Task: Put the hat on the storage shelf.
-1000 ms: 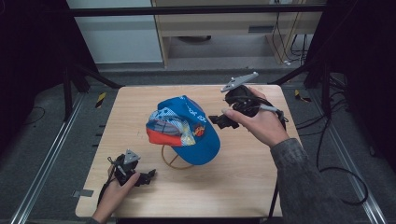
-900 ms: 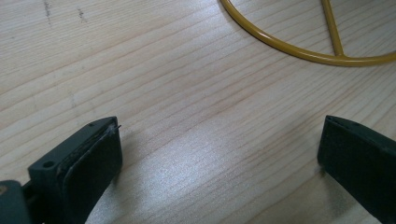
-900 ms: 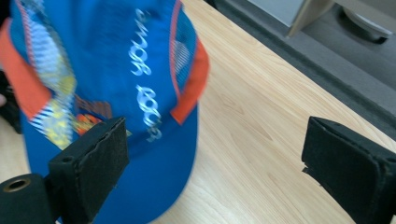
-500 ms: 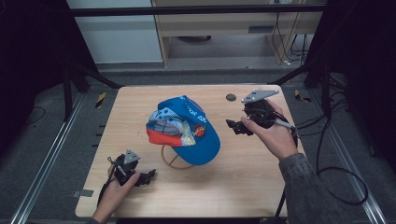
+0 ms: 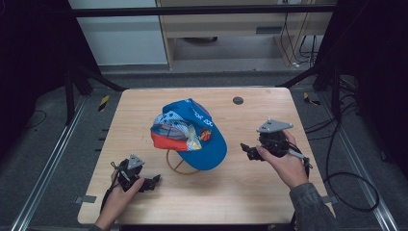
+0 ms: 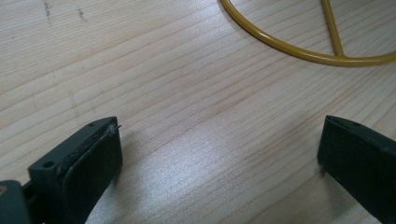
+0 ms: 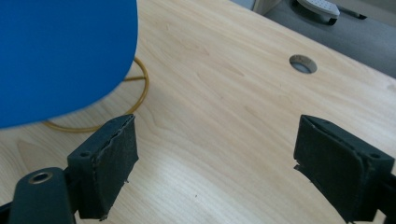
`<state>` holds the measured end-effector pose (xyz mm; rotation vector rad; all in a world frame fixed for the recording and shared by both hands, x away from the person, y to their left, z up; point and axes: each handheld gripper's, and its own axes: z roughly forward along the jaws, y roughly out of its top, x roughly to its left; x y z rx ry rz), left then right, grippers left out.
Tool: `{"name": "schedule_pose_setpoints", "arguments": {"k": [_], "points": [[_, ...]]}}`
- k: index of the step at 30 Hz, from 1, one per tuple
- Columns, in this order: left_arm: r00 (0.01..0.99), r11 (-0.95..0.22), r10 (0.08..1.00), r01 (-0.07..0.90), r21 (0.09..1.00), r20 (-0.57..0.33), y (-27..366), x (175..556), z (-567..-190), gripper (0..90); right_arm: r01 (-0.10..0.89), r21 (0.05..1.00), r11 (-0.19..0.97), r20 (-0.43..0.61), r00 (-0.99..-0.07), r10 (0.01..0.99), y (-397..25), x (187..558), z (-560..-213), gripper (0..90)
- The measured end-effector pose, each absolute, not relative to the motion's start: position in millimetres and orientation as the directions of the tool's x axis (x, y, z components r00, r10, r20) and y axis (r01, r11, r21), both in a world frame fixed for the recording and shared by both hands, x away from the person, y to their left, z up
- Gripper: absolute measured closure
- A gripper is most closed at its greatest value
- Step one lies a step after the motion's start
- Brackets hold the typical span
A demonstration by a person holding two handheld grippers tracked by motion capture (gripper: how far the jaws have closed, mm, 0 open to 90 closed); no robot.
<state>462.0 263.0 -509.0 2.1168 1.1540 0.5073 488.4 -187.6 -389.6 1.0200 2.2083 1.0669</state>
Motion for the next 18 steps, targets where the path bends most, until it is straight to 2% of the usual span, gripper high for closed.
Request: {"name": "schedule_pose_setpoints", "arguments": {"k": [11, 18], "points": [[0.533, -0.387, 0.846, 0.588, 0.710, 0.020, 262.9, 461.8, -509.0, 0.0, 0.474, 0.783, 0.404, -0.043, -0.606, 0.795, -189.0, 478.6, -442.4, 14.5], [0.533, -0.387, 0.846, 0.588, 0.710, 0.020, 262.9, 461.8, -509.0, 0.0, 0.533, 0.765, 0.361, -0.001, -0.560, 0.829, -194.1, 482.3, -469.7, 14.5]]}}
